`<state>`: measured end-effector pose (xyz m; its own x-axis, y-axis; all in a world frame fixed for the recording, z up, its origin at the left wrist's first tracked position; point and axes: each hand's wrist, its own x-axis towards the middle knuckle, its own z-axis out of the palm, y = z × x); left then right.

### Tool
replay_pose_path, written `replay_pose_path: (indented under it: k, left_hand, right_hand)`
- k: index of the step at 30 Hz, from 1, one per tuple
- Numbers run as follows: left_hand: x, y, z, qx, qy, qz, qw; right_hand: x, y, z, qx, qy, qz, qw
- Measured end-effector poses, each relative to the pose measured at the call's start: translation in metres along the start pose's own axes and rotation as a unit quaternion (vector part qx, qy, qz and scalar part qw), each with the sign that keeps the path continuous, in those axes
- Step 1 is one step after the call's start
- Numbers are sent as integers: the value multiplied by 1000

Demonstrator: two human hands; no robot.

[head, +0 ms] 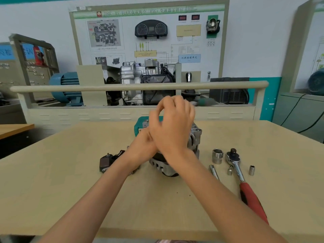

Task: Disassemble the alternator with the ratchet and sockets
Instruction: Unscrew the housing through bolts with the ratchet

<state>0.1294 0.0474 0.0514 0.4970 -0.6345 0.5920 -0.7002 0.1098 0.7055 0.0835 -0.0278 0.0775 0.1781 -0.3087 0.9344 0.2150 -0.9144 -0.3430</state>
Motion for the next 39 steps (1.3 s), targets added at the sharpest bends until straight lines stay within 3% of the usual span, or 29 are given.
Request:
replay_pose_path:
  k: [1, 3, 6, 8, 11, 12, 13, 14, 16, 17, 18, 19, 20, 22, 23, 25, 26, 28, 30, 31, 32, 33, 35, 36, 38, 39]
  left_hand:
    - [0, 0, 1, -3, 14, 7, 1000]
    - [0, 1, 4, 12, 23, 3, 1000]
    - [1, 2, 5, 17, 4, -29, 999]
    - [1, 4, 5, 14, -27, -25, 999]
    - [2, 6, 3, 10, -29, -20, 999]
    - [2, 6, 3, 10, -27, -16, 999]
    - [2, 5, 3, 11, -29, -9, 1000]
    - [1, 4, 4, 14, -31, -5, 999]
    - [0, 6, 3, 13, -28, -11, 999]
    - [-1, 6, 2, 10, -24, -17, 1000]
    - [-1, 4, 1, 10, -16, -20, 1000]
    - [-1, 2, 1, 12, -10, -24, 1000]
    - [0, 2, 1, 17, -6, -29, 999]
    - [-2, 2, 1, 26, -1, -45, 999]
    - [-2, 3, 1, 31, -5, -50, 998]
    - [0, 5, 1, 22, -25, -48, 998]
    - [1, 6, 1, 15, -35, -44, 998]
    - [2, 7, 0, 10, -42, -37, 998]
    - [2, 6, 0, 7, -38, -29, 999]
    - [1, 7, 0, 9, -37, -25, 999]
    - [1, 6, 0, 13, -37, -22, 999]
    - [0, 6, 0, 18, -40, -19, 999]
    - [-1, 5, -1, 22, -37, -22, 999]
    - [-1, 6, -3, 15, -30, -28, 999]
    - [0, 6, -3, 15, -12, -21, 1000]
    - [0, 8, -1, 19, -10, -12, 1000]
  right_hand:
    - [-5, -1, 0, -86, 7, -20, 996]
    - [-7, -5, 0, -114, 11, -25, 993]
    - [14, -9, -4, 109, -52, 75, 990]
    - [32, -5, -7, 340, -127, 207, 909]
    - [46, 8, -7, 582, -199, 332, 715]
    - [46, 9, -7, 616, -199, 351, 677]
    - [44, 8, -6, 623, -189, 357, 670]
    - [40, 6, -5, 601, -166, 345, 701]
    - [27, -2, -5, 475, -102, 256, 836]
    - [18, -4, -5, 348, -67, 174, 919]
    - [8, -5, -4, 186, -37, 93, 977]
    - [-1, -7, -1, 22, -15, 35, 999]
    - [-7, -11, 2, -98, 1, 8, 995]
    - [-7, -15, 5, -151, 15, 9, 988]
    - [-2, -16, 5, -106, 4, 25, 994]
    - [14, -13, 1, 98, -36, 106, 989]
    - [24, -10, -2, 243, -69, 173, 952]
    - [40, -1, -9, 477, -144, 296, 815]
    - [45, 7, -12, 604, -174, 348, 696]
    - [44, 7, -12, 622, -174, 353, 677]
    - [41, 5, -10, 605, -162, 338, 702]
    - [35, 1, -10, 556, -143, 301, 762]
    - [17, -4, -9, 348, -87, 159, 920]
    - [7, -4, -7, 200, -58, 80, 975]
    - [-5, -8, -4, -47, -14, -14, 999]
    - [-7, -9, -3, -85, -5, -22, 996]
